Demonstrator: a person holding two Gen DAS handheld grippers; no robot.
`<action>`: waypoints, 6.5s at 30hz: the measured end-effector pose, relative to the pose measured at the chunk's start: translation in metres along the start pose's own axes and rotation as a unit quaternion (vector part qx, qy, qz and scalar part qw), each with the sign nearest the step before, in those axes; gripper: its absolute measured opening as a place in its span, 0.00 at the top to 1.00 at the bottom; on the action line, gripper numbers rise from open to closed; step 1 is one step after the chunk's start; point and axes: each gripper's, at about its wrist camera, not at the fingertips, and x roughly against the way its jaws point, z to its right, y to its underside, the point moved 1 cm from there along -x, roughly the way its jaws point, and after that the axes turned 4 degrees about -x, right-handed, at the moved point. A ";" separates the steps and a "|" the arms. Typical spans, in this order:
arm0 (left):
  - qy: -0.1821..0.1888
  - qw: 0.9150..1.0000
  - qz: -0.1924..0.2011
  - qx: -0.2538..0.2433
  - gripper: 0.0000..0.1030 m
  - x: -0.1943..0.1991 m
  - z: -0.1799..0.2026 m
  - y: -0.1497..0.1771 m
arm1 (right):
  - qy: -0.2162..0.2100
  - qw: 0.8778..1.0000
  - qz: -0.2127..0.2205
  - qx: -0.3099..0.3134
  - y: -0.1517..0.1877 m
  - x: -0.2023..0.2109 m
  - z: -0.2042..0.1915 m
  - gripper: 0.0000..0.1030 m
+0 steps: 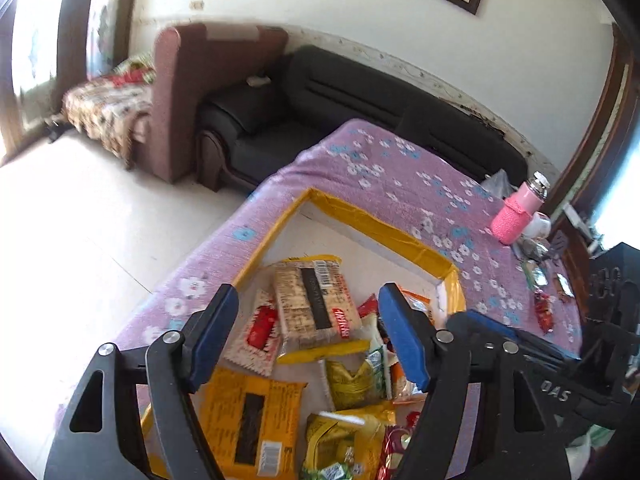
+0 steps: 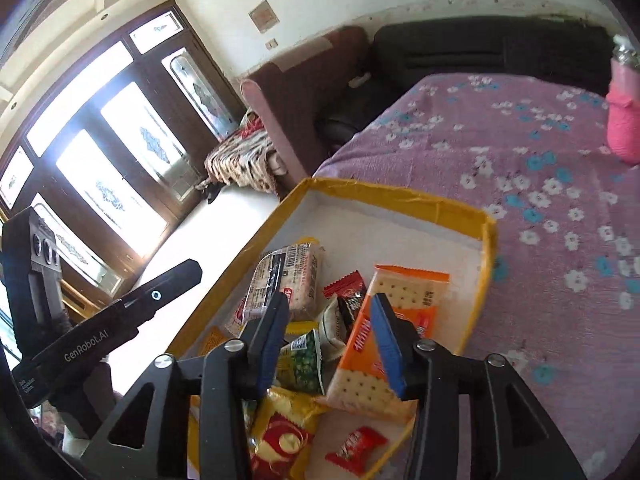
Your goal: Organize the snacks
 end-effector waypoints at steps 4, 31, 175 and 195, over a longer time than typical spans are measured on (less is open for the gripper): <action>-0.080 0.996 0.043 -0.012 0.19 0.036 0.015 0.015 | 0.016 0.999 0.035 0.008 0.021 0.036 0.001 0.49; -0.064 0.992 0.048 -0.096 0.17 0.117 0.128 0.083 | 0.083 0.987 0.136 0.008 0.125 0.168 0.032 0.30; 0.155 0.977 -0.100 -0.110 0.00 -0.002 0.185 0.110 | 0.072 0.987 -0.014 -0.143 0.026 0.134 0.282 0.56; 0.194 0.958 -0.149 -0.148 0.00 -0.002 0.238 0.125 | 0.176 0.975 0.029 -0.130 0.038 0.116 0.277 0.74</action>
